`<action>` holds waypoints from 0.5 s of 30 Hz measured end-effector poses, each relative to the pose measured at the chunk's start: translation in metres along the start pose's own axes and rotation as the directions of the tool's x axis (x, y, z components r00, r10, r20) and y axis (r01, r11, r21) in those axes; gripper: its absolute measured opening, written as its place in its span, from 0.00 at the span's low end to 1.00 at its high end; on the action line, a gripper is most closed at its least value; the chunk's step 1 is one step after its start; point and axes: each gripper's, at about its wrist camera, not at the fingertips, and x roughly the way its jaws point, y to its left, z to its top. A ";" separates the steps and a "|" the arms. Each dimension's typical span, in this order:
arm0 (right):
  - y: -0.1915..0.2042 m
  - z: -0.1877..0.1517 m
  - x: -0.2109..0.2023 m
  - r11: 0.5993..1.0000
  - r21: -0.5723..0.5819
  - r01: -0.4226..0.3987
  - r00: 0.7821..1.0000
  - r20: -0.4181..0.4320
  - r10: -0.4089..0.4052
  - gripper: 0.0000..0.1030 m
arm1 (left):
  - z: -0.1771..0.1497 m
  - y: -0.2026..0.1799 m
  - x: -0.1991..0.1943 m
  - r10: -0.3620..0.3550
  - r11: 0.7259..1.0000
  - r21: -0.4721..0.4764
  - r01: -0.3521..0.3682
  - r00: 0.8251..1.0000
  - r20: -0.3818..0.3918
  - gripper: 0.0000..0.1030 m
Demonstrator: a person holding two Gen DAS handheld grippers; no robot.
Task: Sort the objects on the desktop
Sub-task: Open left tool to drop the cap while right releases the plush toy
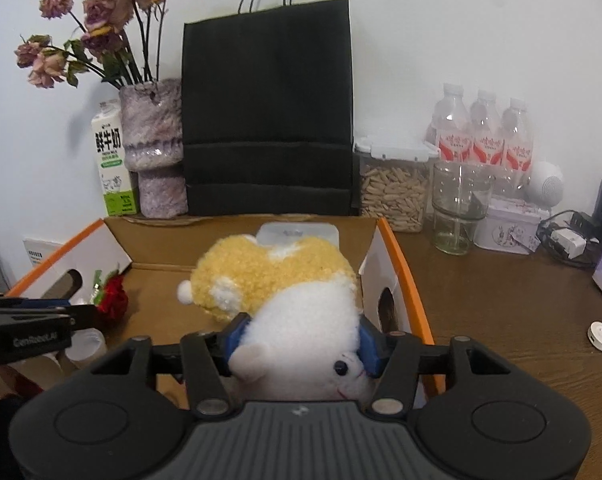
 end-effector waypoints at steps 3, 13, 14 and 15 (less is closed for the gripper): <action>0.000 0.004 -0.005 1.000 -0.001 0.012 1.000 0.008 -0.012 0.86 | 0.004 -0.001 -0.008 0.036 0.999 0.007 -0.036 0.999 0.035 0.89; -0.005 0.021 -0.031 0.999 0.042 -0.019 0.998 0.062 0.017 1.00 | 0.013 -0.001 -0.035 0.067 0.998 -0.002 -0.067 0.986 0.153 1.00; -0.005 0.022 -0.032 0.999 0.038 -0.017 0.998 0.062 0.015 1.00 | 0.013 -0.001 -0.035 0.065 0.998 0.001 -0.066 0.986 0.152 1.00; -0.004 0.021 -0.033 0.999 0.035 -0.016 0.998 0.062 0.014 1.00 | 0.013 -0.002 -0.034 0.065 0.998 0.003 -0.066 0.986 0.151 1.00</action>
